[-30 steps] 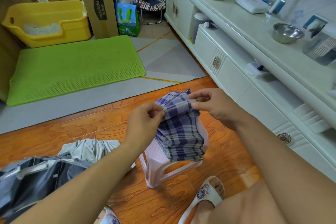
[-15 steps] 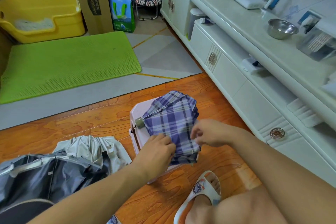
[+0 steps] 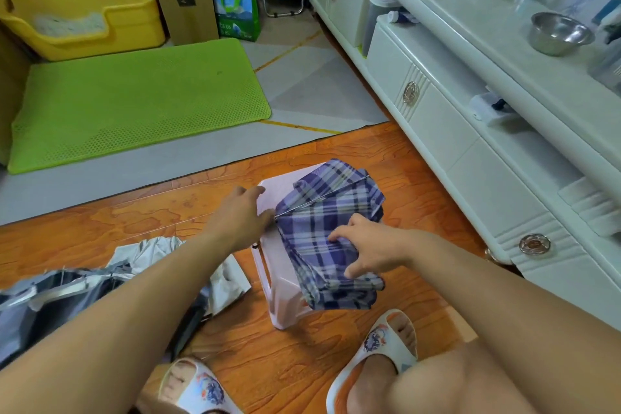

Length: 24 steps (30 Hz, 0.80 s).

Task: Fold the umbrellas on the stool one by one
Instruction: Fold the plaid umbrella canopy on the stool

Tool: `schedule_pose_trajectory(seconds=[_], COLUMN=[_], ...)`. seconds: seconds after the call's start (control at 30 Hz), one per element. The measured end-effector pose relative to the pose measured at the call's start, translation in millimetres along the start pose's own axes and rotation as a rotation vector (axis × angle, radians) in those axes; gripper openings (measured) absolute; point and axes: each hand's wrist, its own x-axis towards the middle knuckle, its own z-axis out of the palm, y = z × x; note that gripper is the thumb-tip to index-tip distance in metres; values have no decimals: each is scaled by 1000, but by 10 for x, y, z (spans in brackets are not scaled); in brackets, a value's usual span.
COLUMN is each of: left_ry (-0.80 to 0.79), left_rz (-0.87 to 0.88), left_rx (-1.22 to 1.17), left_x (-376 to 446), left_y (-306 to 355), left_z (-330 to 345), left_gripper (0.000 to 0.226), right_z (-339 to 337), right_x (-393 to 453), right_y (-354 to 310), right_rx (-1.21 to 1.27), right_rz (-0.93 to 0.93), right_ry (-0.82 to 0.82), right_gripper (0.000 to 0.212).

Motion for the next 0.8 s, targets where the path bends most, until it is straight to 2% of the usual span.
schedule_pose_trajectory(seconds=[0.07,0.13,0.23,0.37,0.5,0.57,0.67,0.7,0.73,0.8], left_ry=[-82,-138,-143,-174,-224,-229,-192,-177,-172,-150], left_rz=[-38,-32,33,92,103,93,95,103,114,163], left_rx=[-80,-154,-130,-21,54,7,-192,-250,-294,-325], left_x=[138,229,270,238,153,139,113,82,39,-70], left_y=[-28,-13,-13,-33,-11,-1,37,70,100,156], left_z=[54,128,193,234,255,273,220,165,99,-41], left_gripper=[58,48,35,41,38,31,23,22,23,22], right_z=[42,149,305,348,263,244,111,9,-116,-396], right_x=[-20,-14,14,49,-11,-56,-172,-241,-321,-470], right_y=[-76,-140,-176,-167,-233,-284,-260,-224,-193,-112], right_rx=[14,109,91,91,181,221,275,340,452,669], right_rz=[-51,-114,-158,-138,-150,-152,-117,-83,-51,9], right_ry=[52,12,-138,-265,-362,-403,-429,-370,-239,244], right_gripper=[57,46,56,69,65,63,55,49,40,20])
